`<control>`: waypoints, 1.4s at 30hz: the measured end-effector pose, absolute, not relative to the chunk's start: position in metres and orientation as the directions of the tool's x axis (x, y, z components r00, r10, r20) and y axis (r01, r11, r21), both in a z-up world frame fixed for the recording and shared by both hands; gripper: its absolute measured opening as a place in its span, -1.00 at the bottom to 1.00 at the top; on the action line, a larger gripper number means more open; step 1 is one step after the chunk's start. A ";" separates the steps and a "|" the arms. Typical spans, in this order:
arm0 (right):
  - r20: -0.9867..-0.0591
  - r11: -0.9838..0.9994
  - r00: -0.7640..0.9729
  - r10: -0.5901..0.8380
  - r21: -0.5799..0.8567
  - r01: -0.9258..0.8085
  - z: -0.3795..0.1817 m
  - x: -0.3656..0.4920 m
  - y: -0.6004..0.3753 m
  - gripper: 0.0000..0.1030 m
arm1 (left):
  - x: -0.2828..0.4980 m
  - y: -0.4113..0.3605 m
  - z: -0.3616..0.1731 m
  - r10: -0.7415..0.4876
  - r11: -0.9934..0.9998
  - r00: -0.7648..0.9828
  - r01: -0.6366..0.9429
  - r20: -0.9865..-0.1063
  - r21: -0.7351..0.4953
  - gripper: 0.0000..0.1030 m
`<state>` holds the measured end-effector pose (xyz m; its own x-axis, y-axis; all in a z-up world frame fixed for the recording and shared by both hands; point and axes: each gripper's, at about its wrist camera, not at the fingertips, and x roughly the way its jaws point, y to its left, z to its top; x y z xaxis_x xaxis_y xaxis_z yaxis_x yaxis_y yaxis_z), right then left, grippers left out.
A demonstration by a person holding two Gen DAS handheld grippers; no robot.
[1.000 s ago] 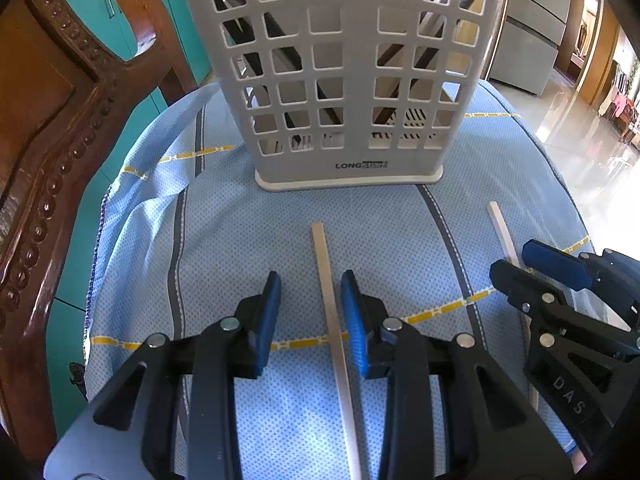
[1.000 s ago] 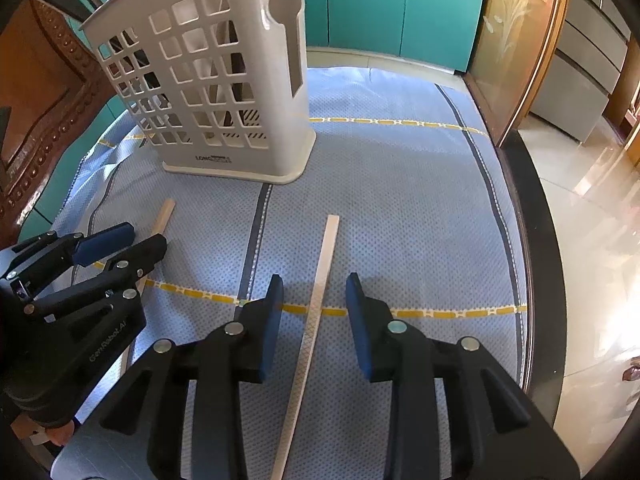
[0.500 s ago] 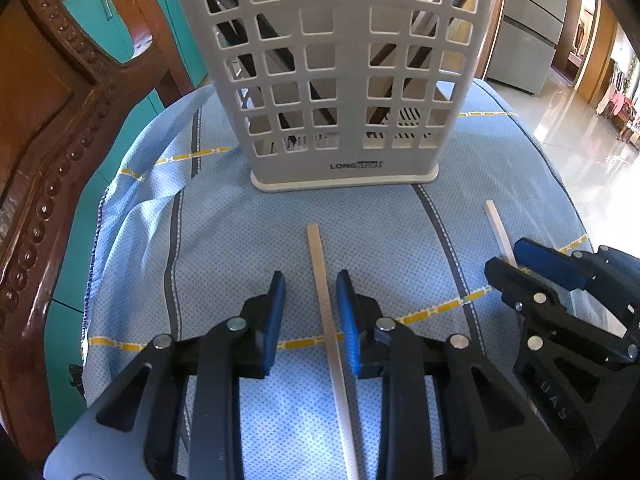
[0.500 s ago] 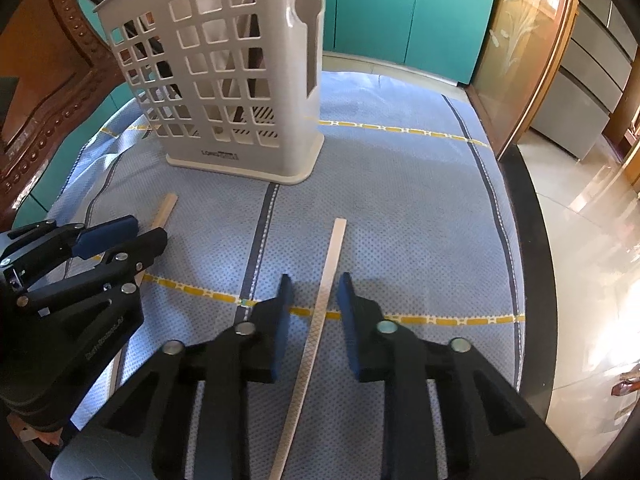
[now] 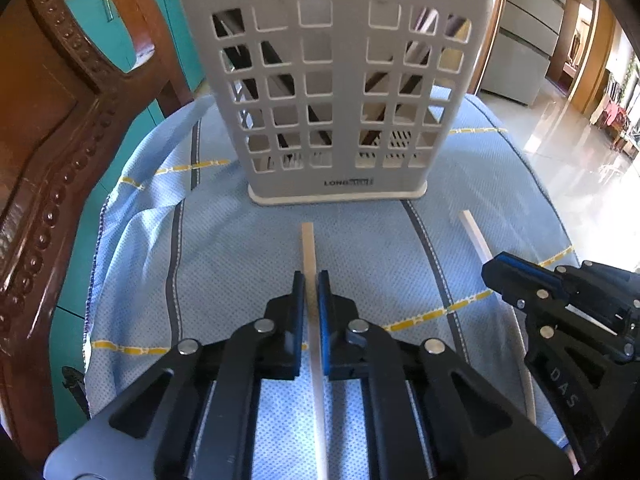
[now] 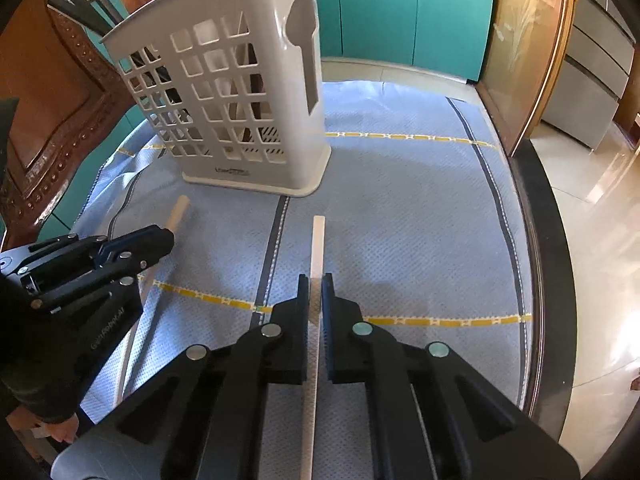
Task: Organize utensils
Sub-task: 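Lift a light wooden chopstick with each tool above the white caddy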
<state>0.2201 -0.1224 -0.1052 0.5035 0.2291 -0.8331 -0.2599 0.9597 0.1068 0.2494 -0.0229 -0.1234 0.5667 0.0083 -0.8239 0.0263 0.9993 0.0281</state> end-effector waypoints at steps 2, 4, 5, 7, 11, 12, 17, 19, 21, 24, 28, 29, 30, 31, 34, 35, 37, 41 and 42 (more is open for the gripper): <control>-0.838 0.960 0.498 0.223 0.101 -0.261 -0.107 0.221 -0.123 -0.87 | 0.251 -0.022 -0.125 0.012 0.999 0.560 0.026 -0.828 0.032 -0.85; -0.844 0.962 0.493 0.213 0.093 -0.256 -0.109 0.222 -0.123 -0.87 | 0.253 -0.023 -0.130 0.016 0.999 0.542 0.029 -0.841 0.038 -0.85; -0.847 0.962 0.488 0.210 0.091 -0.256 -0.111 0.223 -0.123 -0.87 | 0.254 -0.024 -0.132 0.018 0.999 0.536 0.030 -0.844 0.040 -0.85; -0.853 0.963 0.482 0.199 0.080 -0.257 -0.113 0.223 -0.120 -0.87 | 0.254 -0.025 -0.134 0.027 0.998 0.533 0.031 -0.846 0.052 -0.85; -0.852 0.966 0.492 0.179 0.056 -0.254 -0.114 0.221 -0.119 -0.70 | 0.257 -0.026 -0.135 0.055 0.996 0.536 0.028 -0.843 0.083 -0.70; -0.853 0.966 0.493 0.174 0.052 -0.252 -0.114 0.221 -0.118 -0.66 | 0.258 -0.025 -0.134 0.064 0.996 0.537 0.021 -0.841 0.090 -0.62; -0.850 0.965 0.504 0.151 0.017 -0.261 -0.115 0.219 -0.115 -0.73 | 0.261 -0.028 -0.137 0.071 0.995 0.541 0.017 -0.838 0.096 -0.63; -0.851 0.963 0.490 0.190 0.064 -0.262 -0.114 0.221 -0.117 -0.87 | 0.262 -0.028 -0.137 0.046 0.997 0.538 0.030 -0.842 0.074 -0.85; -0.845 0.959 0.482 0.233 0.116 -0.260 -0.113 0.221 -0.120 -0.88 | 0.263 -0.031 -0.137 0.051 0.997 0.542 0.028 -0.839 0.078 -0.86; -0.802 0.958 0.543 0.249 0.121 -0.261 -0.095 0.216 -0.127 -0.88 | 0.260 -0.034 -0.126 0.053 0.997 0.579 0.014 -0.814 0.074 -0.86; -0.692 0.944 0.648 0.318 0.167 -0.284 -0.049 0.200 -0.146 -0.88 | 0.237 -0.029 -0.075 0.029 0.999 0.702 0.011 -0.712 0.051 -0.86; -0.666 0.939 0.665 0.337 0.184 -0.291 -0.038 0.195 -0.151 -0.88 | 0.229 -0.027 -0.059 0.018 0.999 0.734 0.013 -0.679 0.041 -0.86; -0.635 0.929 0.681 0.365 0.208 -0.305 -0.026 0.189 -0.157 -0.88 | 0.220 -0.026 -0.043 0.009 0.999 0.764 0.015 -0.645 0.031 -0.86; -0.615 0.922 0.688 0.386 0.223 -0.317 -0.017 0.184 -0.162 -0.88 | 0.215 -0.026 -0.034 0.003 1.000 0.781 0.017 -0.625 0.026 -0.86; -0.539 0.894 0.713 0.448 0.288 -0.344 0.008 0.164 -0.183 -0.88 | 0.188 -0.020 0.006 -0.013 1.000 0.851 0.018 -0.525 0.004 -0.87; -0.520 0.886 0.719 0.461 0.303 -0.350 0.015 0.159 -0.189 -0.87 | 0.180 -0.019 0.015 -0.016 1.000 0.867 0.020 -0.498 0.002 -0.87; -0.487 0.875 0.730 0.479 0.328 -0.355 0.028 0.153 -0.198 -0.87 | 0.170 -0.019 0.031 -0.023 1.000 0.885 0.024 -0.466 -0.004 -0.87; -0.422 0.854 0.750 0.510 0.353 -0.383 0.065 0.152 -0.208 -0.87 | 0.162 -0.021 0.060 -0.042 0.999 0.907 0.045 -0.418 -0.002 -0.87; -0.407 0.851 0.754 0.515 0.350 -0.392 0.074 0.153 -0.208 -0.87 | 0.161 -0.020 0.065 -0.046 0.999 0.911 0.050 -0.409 -0.002 -0.87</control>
<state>0.1533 -0.2081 0.0744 0.7544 0.5154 -0.4065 -0.3923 0.8505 0.3503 0.1614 -0.0202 0.0650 0.9113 -0.0464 -0.4090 0.0497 0.9988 -0.0024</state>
